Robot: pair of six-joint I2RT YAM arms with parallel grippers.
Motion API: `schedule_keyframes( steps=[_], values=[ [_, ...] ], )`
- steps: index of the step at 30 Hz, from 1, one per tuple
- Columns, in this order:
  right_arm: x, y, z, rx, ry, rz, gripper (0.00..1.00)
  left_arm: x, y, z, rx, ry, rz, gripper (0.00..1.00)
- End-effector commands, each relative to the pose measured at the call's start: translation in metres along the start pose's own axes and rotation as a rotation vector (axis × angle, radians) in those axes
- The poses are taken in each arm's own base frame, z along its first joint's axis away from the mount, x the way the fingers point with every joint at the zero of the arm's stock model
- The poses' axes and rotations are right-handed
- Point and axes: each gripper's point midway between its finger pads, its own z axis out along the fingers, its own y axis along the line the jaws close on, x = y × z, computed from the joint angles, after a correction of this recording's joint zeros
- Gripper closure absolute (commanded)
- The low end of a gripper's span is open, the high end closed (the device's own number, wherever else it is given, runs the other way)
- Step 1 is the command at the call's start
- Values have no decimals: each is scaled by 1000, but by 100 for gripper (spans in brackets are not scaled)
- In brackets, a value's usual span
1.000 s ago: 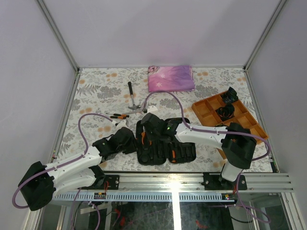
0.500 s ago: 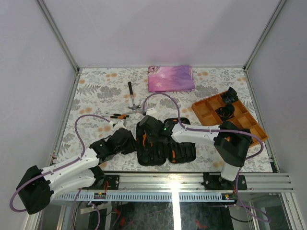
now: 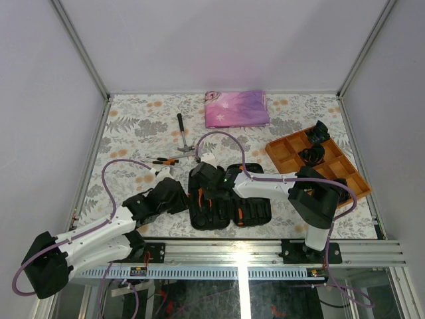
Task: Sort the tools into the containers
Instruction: Place the pliers in the storage box.
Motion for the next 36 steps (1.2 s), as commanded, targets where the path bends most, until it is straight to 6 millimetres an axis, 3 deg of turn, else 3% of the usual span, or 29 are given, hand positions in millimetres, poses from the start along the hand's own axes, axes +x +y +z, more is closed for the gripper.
schedule_keyframes(
  steps=[1,9,17,21,28,36],
  values=[
    [-25,18,-7,-69,-70,12,72,-5,1,0,-14,-22,-4,71],
    [-28,34,-25,-210,-119,41,64,-4,-1,2,-5,-17,-1,72],
    [-23,13,-27,-114,-114,60,64,-3,-2,3,-1,-15,-7,72],
    [-23,3,-30,-93,-125,72,64,-6,-6,3,11,-22,-1,66],
    [-32,6,-32,-237,-124,146,67,-13,-11,2,20,-44,12,64],
    [-40,9,-25,-365,-103,208,67,-19,-11,4,16,-65,-3,70]
  ],
)
